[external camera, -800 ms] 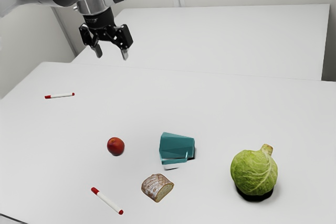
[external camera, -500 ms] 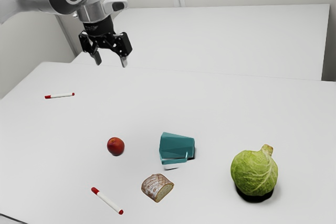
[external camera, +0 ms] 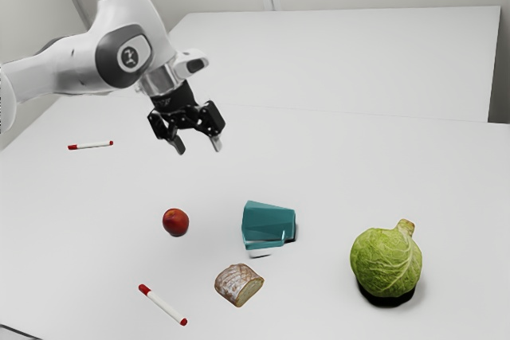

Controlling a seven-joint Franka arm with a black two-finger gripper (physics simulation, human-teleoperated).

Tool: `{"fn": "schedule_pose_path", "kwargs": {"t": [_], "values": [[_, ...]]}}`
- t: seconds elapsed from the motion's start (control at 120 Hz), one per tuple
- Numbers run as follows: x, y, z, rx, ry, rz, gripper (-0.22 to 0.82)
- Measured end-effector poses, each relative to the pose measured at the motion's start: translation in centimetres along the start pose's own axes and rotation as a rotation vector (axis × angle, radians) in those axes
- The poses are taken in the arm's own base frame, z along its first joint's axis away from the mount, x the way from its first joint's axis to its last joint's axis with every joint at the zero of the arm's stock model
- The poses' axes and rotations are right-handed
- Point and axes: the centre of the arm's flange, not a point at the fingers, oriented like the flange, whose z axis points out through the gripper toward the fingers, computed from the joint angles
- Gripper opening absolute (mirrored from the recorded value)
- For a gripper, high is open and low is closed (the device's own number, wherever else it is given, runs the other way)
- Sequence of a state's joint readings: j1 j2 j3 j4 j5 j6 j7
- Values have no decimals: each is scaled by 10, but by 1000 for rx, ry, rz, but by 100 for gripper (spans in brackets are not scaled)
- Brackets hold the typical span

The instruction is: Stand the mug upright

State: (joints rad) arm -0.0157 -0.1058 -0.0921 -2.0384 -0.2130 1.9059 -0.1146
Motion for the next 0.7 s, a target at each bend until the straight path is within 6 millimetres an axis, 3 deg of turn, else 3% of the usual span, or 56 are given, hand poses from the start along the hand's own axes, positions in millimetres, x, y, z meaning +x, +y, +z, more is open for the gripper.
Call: {"fn": "schedule_pose_path", "kwargs": {"t": [0.308, 0.7], "values": [[-5, -10, 63, -175, 33, -73, 58], [-12, -21, 125, -383, 59, -162, 58]]}}
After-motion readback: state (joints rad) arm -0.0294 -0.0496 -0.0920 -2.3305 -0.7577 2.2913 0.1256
